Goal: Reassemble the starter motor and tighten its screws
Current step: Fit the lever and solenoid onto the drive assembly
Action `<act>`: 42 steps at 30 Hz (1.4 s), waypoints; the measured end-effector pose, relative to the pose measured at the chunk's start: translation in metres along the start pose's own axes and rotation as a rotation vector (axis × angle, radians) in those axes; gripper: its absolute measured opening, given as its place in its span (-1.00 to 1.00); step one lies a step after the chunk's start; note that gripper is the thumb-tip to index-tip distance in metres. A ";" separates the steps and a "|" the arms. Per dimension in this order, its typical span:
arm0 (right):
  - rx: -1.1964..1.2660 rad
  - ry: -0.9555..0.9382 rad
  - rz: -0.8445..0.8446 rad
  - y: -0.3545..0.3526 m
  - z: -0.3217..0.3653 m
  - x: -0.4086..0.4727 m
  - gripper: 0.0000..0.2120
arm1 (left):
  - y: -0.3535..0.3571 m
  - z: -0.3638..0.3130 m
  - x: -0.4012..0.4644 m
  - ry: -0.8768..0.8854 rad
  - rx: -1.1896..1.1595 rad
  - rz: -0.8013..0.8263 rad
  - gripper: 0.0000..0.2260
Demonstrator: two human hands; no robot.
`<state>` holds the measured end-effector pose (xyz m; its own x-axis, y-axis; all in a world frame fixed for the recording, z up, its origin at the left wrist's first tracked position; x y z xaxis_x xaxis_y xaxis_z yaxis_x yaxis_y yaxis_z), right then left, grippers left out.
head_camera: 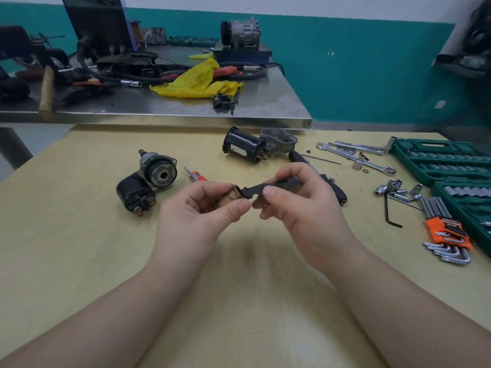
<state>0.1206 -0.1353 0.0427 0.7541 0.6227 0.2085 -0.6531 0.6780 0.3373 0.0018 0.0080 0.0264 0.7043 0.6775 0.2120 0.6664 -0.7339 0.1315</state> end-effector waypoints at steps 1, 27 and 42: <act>-0.179 -0.045 0.012 -0.003 0.002 0.001 -0.81 | 0.000 0.001 0.001 -0.035 -0.030 0.024 -0.71; -0.933 -0.793 -0.062 0.020 -0.005 -0.018 -0.82 | 0.008 0.019 -0.008 -0.194 -0.258 -0.052 -0.63; -1.175 -0.276 0.294 0.037 -0.023 -0.020 -0.31 | 0.005 0.020 0.007 -0.336 -0.362 -0.161 -0.71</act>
<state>0.0792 -0.1134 0.0297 0.4652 0.8039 0.3706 -0.3585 0.5539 -0.7514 0.0148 0.0103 0.0089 0.6790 0.7180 -0.1533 0.6875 -0.5486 0.4758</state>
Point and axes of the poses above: each hand's wrist, its own x-axis towards the middle knuckle, its own y-axis out of the palm, z = x × y, the point moved 3 cm from there along x, towards the middle knuckle, and after that the axes turned 4 degrees about x, right-handed, at the moved point
